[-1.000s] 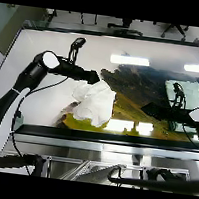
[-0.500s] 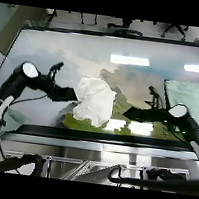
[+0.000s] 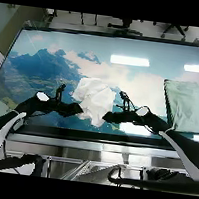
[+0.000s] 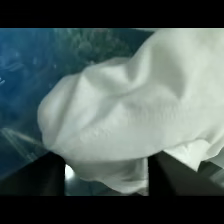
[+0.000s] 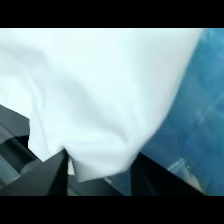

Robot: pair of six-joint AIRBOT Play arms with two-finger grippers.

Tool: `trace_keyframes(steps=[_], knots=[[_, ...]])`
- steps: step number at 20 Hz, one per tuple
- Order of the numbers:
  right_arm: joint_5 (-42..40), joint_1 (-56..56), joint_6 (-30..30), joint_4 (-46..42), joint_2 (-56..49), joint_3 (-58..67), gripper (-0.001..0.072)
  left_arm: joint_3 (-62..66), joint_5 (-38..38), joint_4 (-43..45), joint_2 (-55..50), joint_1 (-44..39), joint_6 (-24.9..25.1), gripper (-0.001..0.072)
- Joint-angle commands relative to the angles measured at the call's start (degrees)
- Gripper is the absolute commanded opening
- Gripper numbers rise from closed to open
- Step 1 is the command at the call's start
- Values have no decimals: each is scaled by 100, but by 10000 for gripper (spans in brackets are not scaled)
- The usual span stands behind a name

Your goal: Fold the shirts.

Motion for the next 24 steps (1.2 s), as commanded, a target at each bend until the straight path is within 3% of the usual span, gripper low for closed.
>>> trace_keyframes(steps=[1,2,5,10,14,18,20,24], knots=[[-197,81,-1021,999,-444,208,37,546,74,-160,-671,-164,243,155],[-197,55,-1045,994,-466,258,22,748,-173,-166,-758,-157,385,20],[188,-332,-1082,968,-212,492,21,1351,-844,-153,-579,-48,483,17],[1635,-1357,-1084,927,872,2201,21,3220,-1799,-223,966,46,192,16],[1775,-1370,-1078,317,1539,4360,21,5796,-1823,-195,1779,-470,-146,16],[1781,-1373,-1032,-260,1902,5799,21,8155,-1788,-153,1961,-920,-518,16],[1781,-1379,-1038,-262,2011,6043,21,8150,-1711,-153,2177,-953,-577,16],[1899,-1379,-1027,-625,1729,6054,21,6398,-1390,83,2686,-584,-575,17]])
